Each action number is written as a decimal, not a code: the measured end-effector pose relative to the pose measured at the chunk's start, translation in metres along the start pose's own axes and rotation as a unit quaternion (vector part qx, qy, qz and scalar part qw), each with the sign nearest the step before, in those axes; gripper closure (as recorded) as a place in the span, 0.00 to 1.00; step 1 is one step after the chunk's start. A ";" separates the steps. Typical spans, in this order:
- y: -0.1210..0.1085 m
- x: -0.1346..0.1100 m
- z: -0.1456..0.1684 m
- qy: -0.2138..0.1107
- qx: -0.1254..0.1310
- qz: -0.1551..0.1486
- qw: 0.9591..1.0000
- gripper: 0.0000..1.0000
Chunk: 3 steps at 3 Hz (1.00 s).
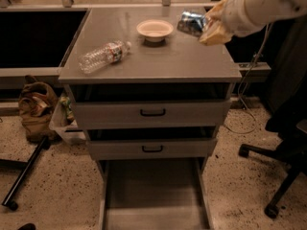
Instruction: Place redbull can into bottom drawer
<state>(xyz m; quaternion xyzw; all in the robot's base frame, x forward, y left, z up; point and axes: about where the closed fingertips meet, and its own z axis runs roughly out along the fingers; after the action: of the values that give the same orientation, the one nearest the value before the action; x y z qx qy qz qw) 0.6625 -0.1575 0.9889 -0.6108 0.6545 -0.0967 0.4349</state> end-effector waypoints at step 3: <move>0.101 0.022 0.054 0.020 -0.064 0.007 0.998 1.00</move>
Offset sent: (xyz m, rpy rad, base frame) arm -0.0147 0.0132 -0.0550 -0.0029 0.0455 -0.0048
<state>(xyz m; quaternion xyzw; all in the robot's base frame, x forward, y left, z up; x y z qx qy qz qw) 0.6306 -0.1312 0.8801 -0.6309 0.6722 -0.0638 0.3821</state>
